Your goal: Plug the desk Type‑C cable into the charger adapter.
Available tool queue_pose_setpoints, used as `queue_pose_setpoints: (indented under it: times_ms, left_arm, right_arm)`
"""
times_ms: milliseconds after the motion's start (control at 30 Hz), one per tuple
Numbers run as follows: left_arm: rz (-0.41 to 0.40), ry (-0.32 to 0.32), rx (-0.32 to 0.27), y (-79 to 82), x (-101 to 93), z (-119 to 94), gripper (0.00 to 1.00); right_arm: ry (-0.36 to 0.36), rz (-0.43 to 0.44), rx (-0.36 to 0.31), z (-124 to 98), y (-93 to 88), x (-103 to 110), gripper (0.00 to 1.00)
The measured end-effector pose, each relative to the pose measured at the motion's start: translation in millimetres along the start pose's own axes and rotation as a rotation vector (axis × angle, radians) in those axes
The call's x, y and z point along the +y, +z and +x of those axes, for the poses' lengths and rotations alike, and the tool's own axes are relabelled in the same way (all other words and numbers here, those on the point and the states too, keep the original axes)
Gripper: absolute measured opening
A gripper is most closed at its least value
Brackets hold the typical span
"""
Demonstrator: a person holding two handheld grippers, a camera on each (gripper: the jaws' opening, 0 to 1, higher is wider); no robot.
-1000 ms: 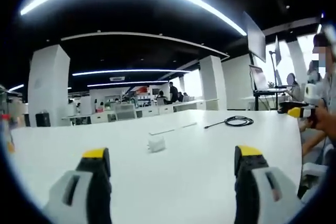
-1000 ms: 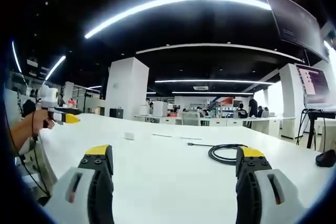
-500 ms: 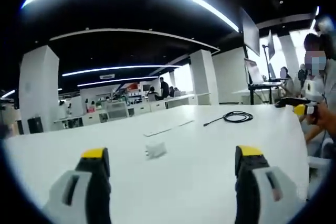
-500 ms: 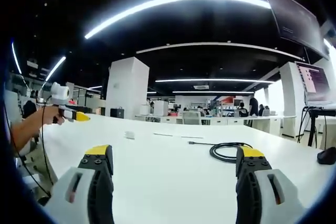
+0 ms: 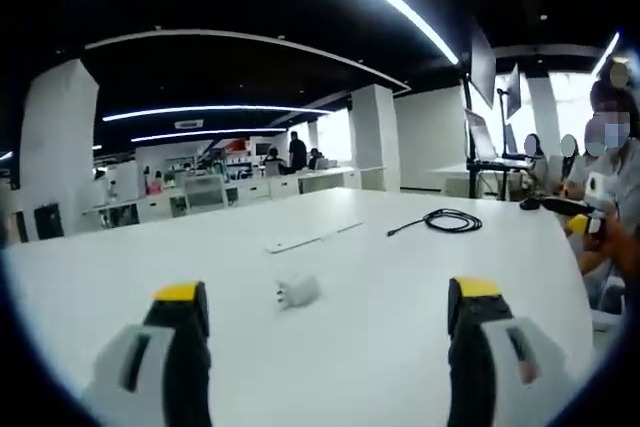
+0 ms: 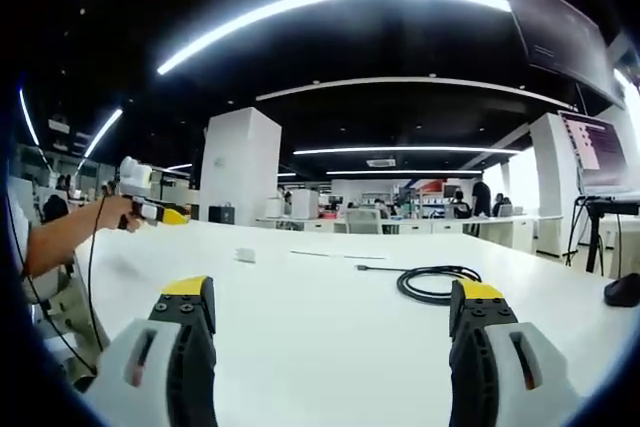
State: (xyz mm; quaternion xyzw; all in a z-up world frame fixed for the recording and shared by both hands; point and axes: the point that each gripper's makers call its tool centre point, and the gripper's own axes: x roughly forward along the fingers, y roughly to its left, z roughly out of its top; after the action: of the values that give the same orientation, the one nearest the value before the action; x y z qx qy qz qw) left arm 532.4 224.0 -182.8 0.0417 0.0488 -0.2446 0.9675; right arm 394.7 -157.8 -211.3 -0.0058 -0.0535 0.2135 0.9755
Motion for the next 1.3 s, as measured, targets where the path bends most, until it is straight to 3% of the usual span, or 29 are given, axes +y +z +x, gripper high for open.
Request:
queue_pose_setpoints:
  times_ms: [267,467,533,600,767,867,1300]
  left_arm:
    - [0.063,-0.007,0.103,0.8,27.7,36.8,0.99]
    - [0.096,-0.035,0.161,-8.4,26.5,52.7,0.99]
    - [0.124,-0.099,0.201,-14.6,23.8,63.1,0.99]
    - [0.118,-0.115,0.212,-15.5,27.6,70.9,0.99]
    - [0.23,-0.191,0.196,-10.7,19.4,81.3,0.97]
    - [0.28,-0.247,0.23,-13.9,17.2,90.0,0.92]
    - [0.336,-0.317,0.379,-35.4,21.3,125.6,0.84]
  right_arm:
    - [0.001,0.003,0.003,0.6,-1.5,0.1,0.99]
    - [-0.006,0.006,0.008,0.5,-3.2,-3.1,0.99]
    - [-0.008,0.005,0.01,1.0,-3.0,-3.9,0.99]
    - [-0.004,0.002,0.011,1.2,-2.5,-3.0,0.99]
    - [-0.005,0.0,0.014,1.2,-3.2,-2.3,0.99]
    - [-0.008,0.003,0.017,1.6,-4.8,-1.0,0.99]
    - [-0.001,0.014,0.03,5.1,-11.0,-0.6,0.99]
